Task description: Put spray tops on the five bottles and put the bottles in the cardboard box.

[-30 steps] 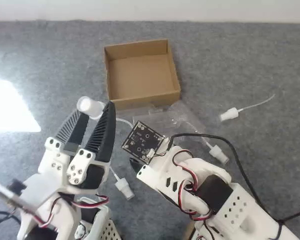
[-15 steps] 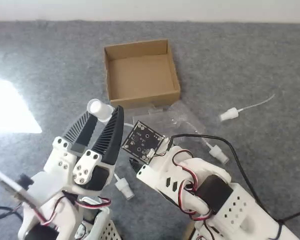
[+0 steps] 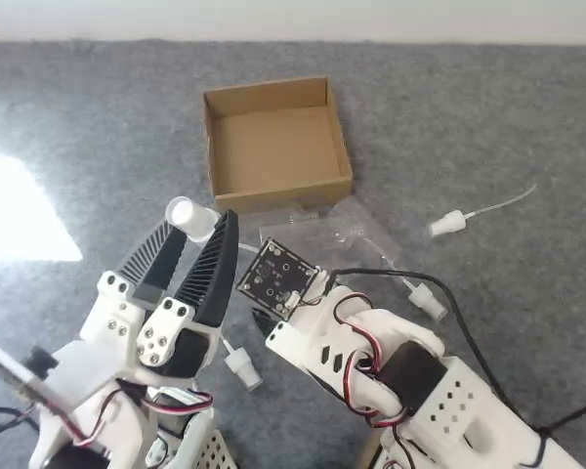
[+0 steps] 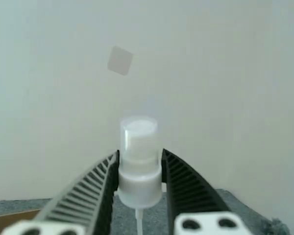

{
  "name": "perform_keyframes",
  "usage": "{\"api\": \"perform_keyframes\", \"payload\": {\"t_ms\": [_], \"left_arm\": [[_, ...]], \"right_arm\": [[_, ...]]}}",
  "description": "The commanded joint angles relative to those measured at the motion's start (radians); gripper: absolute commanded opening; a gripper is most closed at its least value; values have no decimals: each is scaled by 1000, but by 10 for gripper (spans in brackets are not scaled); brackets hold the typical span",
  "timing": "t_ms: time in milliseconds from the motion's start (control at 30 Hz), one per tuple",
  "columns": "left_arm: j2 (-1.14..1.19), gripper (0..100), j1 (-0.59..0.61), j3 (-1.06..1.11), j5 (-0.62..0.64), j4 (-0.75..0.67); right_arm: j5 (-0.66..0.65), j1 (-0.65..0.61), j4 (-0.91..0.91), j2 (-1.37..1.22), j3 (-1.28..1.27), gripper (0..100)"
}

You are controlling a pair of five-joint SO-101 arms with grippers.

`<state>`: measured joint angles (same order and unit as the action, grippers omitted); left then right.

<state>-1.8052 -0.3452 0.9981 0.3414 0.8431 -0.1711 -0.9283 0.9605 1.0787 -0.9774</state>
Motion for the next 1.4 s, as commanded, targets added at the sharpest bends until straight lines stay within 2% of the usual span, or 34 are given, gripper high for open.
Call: {"api": "perform_keyframes", "payload": {"t_ms": [0, 267, 1200, 1367], "left_arm": [[-20, 55, 2, -51, 5, 8], [-20, 55, 0, -65, 6, 75], [-20, 55, 2, 21, 3, 78], [-20, 55, 0, 35, -98, 83]], "right_arm": [[2, 8, -39, -10, 8, 125], [0, 13, -39, -1, 9, 125], [2, 13, -36, 1, 9, 125], [2, 41, -36, 2, 14, 125]]}}
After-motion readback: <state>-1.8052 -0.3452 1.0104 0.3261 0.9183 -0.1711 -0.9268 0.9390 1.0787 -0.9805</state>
